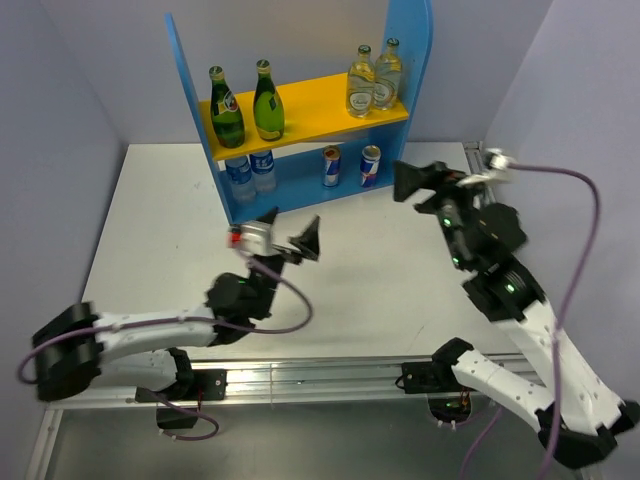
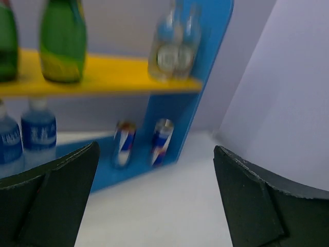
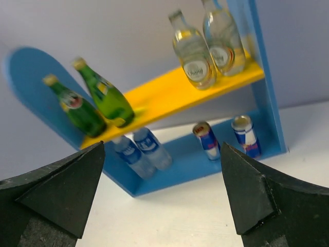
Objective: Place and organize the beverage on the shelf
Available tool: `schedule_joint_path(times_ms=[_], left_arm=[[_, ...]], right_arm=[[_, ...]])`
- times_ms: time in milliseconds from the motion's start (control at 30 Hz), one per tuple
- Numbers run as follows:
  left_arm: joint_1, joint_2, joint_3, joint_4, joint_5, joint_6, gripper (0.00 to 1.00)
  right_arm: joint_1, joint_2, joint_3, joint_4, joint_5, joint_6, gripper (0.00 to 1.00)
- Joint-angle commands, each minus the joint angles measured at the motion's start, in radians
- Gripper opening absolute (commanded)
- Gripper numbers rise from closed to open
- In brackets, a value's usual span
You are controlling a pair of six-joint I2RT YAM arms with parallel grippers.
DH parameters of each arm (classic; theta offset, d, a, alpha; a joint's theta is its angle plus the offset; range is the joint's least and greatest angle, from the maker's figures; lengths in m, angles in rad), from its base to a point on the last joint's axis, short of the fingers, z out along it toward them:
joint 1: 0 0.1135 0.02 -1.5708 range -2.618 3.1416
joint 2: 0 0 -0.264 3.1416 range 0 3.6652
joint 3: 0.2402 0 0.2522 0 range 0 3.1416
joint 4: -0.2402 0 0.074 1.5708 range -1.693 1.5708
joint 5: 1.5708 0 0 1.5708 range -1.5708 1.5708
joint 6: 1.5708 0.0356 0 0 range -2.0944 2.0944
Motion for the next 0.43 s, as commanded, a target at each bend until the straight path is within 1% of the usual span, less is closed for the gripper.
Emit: schedule_joint_path(times_ms=[0, 33, 67, 133, 233, 400], left_arm=[[0.005, -0.21, 0.015, -0.158, -0.036, -0.068, 0.99], [0.005, -0.274, 0.015, -0.178, -0.032, -0.068, 0.99], [0.005, -0.3, 0.016, -0.201, -0.03, -0.112, 0.99], [0.003, -0.357, 0.024, -0.268, -0.038, -0.127, 0.99], [0.005, -0.412, 0.022, -0.313, -0.047, -0.135, 0.99], [0.003, -0.466, 0.027, -0.362, -0.056, -0.135, 0.99]], right_arm=[[0.004, -0.105, -0.004, -0.17, -0.033, -0.021, 1.0], [0.004, -0.122, -0.001, -0.178, -0.045, -0.018, 1.0], [0.004, -0.136, 0.013, -0.199, -0.052, -0.018, 1.0], [0.004, -0.162, 0.032, -0.222, -0.058, -0.01, 1.0], [0.004, -0.188, 0.055, -0.245, -0.068, -0.001, 1.0], [0.005, -0.219, 0.051, -0.233, -0.104, -0.006, 1.0]])
